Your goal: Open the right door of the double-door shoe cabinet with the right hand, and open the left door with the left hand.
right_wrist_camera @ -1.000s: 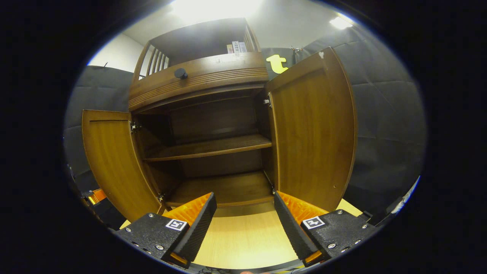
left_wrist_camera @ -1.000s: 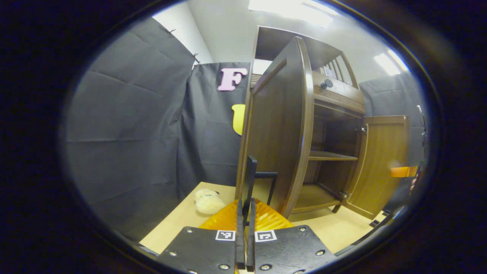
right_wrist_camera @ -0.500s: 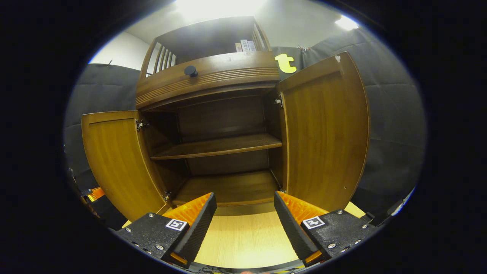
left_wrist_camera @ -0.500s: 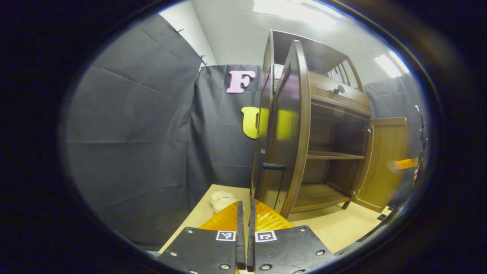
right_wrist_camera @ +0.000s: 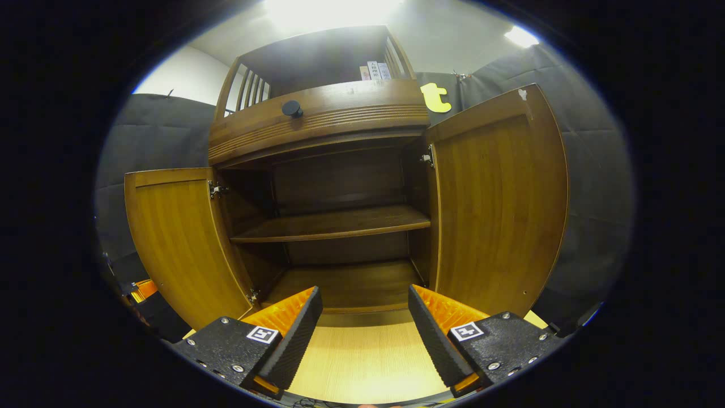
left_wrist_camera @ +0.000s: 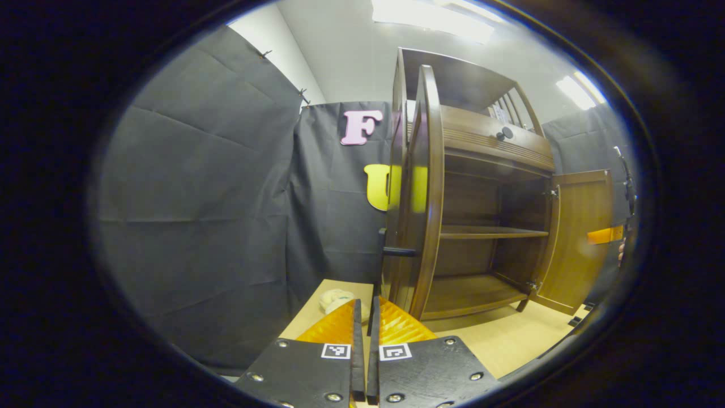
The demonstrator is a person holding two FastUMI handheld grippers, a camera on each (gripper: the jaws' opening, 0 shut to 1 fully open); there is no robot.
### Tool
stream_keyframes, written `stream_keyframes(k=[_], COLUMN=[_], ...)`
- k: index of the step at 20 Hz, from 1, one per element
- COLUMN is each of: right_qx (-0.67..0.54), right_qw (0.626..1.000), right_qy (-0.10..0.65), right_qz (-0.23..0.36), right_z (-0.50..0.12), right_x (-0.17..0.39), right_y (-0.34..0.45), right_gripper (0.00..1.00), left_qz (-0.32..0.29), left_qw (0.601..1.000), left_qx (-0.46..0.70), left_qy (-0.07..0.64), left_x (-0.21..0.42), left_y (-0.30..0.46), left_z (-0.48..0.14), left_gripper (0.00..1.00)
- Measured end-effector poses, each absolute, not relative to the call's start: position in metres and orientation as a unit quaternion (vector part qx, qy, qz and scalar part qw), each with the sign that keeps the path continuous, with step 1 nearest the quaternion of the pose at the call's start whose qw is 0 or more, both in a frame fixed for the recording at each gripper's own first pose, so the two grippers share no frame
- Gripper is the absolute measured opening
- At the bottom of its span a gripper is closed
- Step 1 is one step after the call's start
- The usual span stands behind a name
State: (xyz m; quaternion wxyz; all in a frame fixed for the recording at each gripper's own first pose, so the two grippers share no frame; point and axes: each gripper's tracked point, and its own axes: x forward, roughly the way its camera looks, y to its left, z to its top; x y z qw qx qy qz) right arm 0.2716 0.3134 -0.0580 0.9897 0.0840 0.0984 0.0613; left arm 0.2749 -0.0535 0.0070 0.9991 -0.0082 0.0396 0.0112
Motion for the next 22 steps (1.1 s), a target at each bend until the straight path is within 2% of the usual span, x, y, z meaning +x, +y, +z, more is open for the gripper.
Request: stream_keyframes(k=[5, 6, 7, 10, 11, 12, 15, 18, 19, 22], right_qx=[0.088, 0.086, 0.084, 0.092, 0.095, 0.095, 0.086, 0.075, 0.071, 0.067], right_qw=[0.989, 0.99, 0.99, 0.99, 0.99, 0.99, 0.99, 0.991, 0.991, 0.99], right_qy=[0.097, 0.092, 0.088, 0.079, 0.077, 0.075, 0.067, 0.068, 0.071, 0.077], right_qz=[0.071, 0.07, 0.068, 0.074, 0.077, 0.079, 0.086, 0.088, 0.09, 0.099], right_z=[-0.062, -0.06, -0.06, -0.054, -0.052, -0.049, -0.044, -0.047, -0.049, -0.053], right_x=[0.273, 0.274, 0.275, 0.279, 0.279, 0.279, 0.273, 0.267, 0.266, 0.261], right_y=[0.302, 0.297, 0.291, 0.278, 0.274, 0.269, 0.253, 0.236, 0.23, 0.22], right_gripper=[0.92, 0.95, 0.94, 0.92, 0.94, 0.94, 0.94, 0.92, 0.94, 0.94], left_qz=[0.058, 0.07, 0.079, 0.09, 0.091, 0.086, 0.077, 0.11, 0.114, 0.097], left_qw=[0.998, 0.997, 0.997, 0.996, 0.995, 0.995, 0.996, 0.992, 0.992, 0.994], left_qx=[-0.002, -0.003, -0.005, -0.007, -0.007, -0.009, -0.015, 0.006, 0.01, 0.002], left_qy=[0.018, 0.012, 0.005, -0.023, -0.033, -0.04, -0.042, -0.054, -0.057, -0.054], left_x=[0.249, 0.238, 0.225, 0.188, 0.179, 0.175, 0.177, 0.174, 0.172, 0.173], left_y=[-0.048, -0.051, -0.056, -0.092, -0.106, -0.117, -0.158, -0.18, -0.19, -0.238], left_z=[0.041, 0.054, 0.067, 0.107, 0.124, 0.134, 0.147, 0.161, 0.162, 0.157], left_gripper=[0.04, 0.04, 0.07, 0.07, 0.07, 0.0, 0.49, 1.0, 1.0, 1.0])
